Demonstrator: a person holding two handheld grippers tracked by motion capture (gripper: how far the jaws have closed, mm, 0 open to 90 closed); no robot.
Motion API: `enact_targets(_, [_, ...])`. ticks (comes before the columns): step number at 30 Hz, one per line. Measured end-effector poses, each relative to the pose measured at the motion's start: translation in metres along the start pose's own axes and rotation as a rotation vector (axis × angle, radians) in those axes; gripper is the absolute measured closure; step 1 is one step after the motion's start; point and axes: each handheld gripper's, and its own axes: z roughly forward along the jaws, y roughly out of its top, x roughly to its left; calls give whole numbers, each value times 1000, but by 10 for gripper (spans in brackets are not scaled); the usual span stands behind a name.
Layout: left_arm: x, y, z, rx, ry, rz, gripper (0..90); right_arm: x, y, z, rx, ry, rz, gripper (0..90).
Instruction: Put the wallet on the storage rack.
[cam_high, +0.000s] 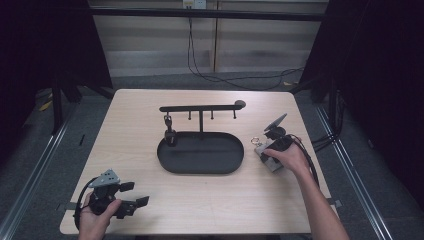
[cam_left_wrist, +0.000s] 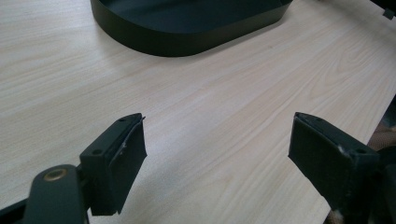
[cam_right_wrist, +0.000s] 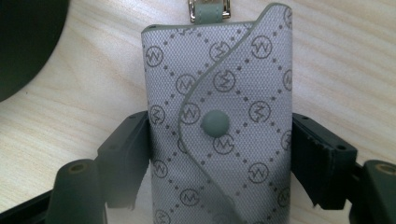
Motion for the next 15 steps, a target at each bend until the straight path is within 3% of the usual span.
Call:
enact_targets(5, [0, 0, 0, -2, 2, -2, 186, 3, 1, 0, 8, -16, -4, 278])
enact_targets(9, [2, 0, -1, -4, 3, -4, 186, 10, 7, 1, 57, -61, -6, 291])
enact_targets(15, [2, 0, -1, -7, 2, -12, 186, 11, 10, -1, 87, -67, 8, 325])
